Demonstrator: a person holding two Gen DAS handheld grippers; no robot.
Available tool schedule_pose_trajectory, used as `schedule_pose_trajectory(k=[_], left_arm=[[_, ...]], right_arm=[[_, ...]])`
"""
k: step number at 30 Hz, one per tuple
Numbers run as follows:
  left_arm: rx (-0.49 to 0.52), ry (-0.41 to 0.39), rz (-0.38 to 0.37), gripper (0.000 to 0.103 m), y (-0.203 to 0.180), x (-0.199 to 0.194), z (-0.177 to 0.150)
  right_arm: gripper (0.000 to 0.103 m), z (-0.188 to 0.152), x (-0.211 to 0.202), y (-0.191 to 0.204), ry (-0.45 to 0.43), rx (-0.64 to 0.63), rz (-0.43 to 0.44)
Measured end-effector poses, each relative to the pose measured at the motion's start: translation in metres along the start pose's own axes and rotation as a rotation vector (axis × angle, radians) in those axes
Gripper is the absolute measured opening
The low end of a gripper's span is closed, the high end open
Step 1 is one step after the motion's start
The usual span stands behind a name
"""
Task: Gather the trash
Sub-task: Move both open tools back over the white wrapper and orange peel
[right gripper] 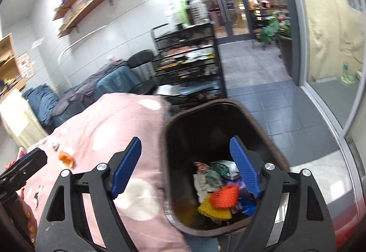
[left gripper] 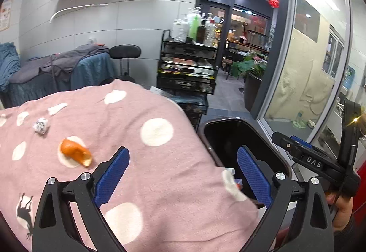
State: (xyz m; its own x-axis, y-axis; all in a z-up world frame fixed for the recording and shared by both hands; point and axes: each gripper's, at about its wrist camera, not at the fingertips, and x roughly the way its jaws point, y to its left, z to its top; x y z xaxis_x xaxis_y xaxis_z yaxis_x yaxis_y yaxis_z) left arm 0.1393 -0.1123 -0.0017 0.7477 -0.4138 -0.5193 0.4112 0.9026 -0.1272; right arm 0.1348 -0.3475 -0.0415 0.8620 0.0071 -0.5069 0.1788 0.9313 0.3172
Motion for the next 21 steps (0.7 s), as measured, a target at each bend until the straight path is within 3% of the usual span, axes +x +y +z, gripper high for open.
schedule_pose_trajectory(k=[6,16,21], left_arm=[[-0.036,0.013,0.086,0.097,0.037,-0.014,-0.011],[-0.146,0.037,0.248,0.097,0.132,-0.041,-0.034],[-0.201,0.062,0.301,0.097,0.173,-0.047,-0.045]], right_arm=[[0.087,0.000,0.015,0.055,0.077,-0.123,0.152],[0.087,-0.013,0.045,0.149,0.236,-0.248,0.384],[0.087,-0.029,0.056,0.193,0.293,-0.315,0.433]])
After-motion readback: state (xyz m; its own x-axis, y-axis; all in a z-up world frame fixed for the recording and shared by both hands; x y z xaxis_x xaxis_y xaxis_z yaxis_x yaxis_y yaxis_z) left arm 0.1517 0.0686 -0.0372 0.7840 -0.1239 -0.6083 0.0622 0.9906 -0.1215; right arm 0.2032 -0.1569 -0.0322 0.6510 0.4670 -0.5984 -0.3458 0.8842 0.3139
